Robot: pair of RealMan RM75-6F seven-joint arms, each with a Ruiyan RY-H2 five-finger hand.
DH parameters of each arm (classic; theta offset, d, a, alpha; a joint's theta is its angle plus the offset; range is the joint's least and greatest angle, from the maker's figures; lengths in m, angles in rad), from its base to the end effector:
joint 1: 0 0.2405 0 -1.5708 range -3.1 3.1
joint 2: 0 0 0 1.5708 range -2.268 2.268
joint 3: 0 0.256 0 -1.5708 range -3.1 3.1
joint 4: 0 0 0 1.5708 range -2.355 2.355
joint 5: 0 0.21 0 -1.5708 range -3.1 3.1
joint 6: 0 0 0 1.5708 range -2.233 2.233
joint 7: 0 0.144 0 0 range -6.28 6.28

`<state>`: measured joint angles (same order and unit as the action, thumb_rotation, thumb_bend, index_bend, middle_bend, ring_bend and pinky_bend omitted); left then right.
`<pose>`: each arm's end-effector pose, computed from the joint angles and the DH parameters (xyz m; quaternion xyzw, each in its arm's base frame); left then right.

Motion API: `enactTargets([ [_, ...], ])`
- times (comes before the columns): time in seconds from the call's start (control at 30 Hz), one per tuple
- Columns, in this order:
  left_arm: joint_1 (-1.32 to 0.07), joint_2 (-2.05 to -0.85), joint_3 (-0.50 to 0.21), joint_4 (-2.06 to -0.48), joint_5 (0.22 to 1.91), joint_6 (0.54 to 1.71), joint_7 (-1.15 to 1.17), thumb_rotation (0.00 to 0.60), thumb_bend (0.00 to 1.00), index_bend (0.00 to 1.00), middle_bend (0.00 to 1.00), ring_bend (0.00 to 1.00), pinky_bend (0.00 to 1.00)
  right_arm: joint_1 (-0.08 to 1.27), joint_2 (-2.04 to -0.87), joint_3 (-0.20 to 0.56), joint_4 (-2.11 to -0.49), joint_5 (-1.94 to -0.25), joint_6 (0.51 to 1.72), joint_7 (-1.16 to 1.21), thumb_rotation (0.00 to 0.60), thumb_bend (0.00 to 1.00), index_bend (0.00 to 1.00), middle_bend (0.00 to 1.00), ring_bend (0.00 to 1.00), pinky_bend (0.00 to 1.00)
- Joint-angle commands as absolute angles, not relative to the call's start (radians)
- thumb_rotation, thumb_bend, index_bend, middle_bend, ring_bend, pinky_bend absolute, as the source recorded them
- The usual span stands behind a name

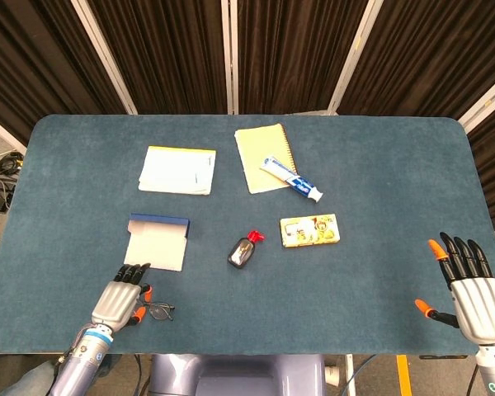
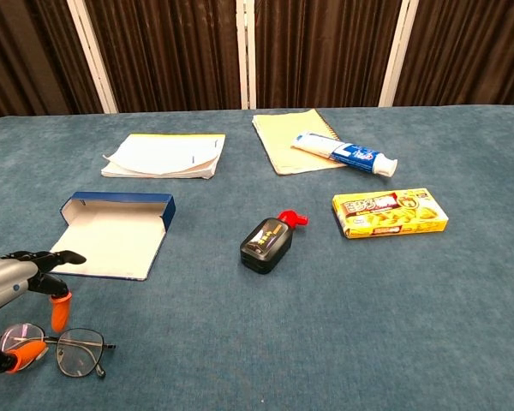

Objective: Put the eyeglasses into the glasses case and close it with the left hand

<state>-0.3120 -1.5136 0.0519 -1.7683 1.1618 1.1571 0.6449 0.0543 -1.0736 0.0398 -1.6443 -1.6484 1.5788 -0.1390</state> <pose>-0.2246 0.1845 -0.0234 -0.7368 -0.4506 -0.2420 0.4422 -0.2892 -0.1676 0.1728 0.6396 -0.2930 0.3876 0.5957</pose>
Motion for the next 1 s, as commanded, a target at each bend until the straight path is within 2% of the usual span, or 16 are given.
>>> enactTargets([
  [0.03,-0.315,-1.522,0.055,-1.762,1.159,1.156,0.648,0.6,0.44,0.48,0.0,0.0,0.0,0.054,-1.072,0.04,-1.645,-1.649,1.58,-0.138,0.6,0.0,0.0,0.0,0.0,0.0],
  [0.6,-0.324,-1.527,0.061,-1.759,1.155,1.165,0.643,0.6,0.51,0.57,0.0,0.0,0.0,0.055,-1.072,0.04,-1.644,-1.648,1.577,-0.136,0.6,0.0,0.0,0.0,0.0,0.0],
  [1.0,-0.35,-1.504,0.022,-1.759,1.169,1.162,0.594,0.6,0.54,0.61,0.0,0.0,0.0,0.056,-1.076,0.039,-1.643,-1.648,1.573,-0.147,0.6,0.0,0.0,0.0,0.0,0.0],
])
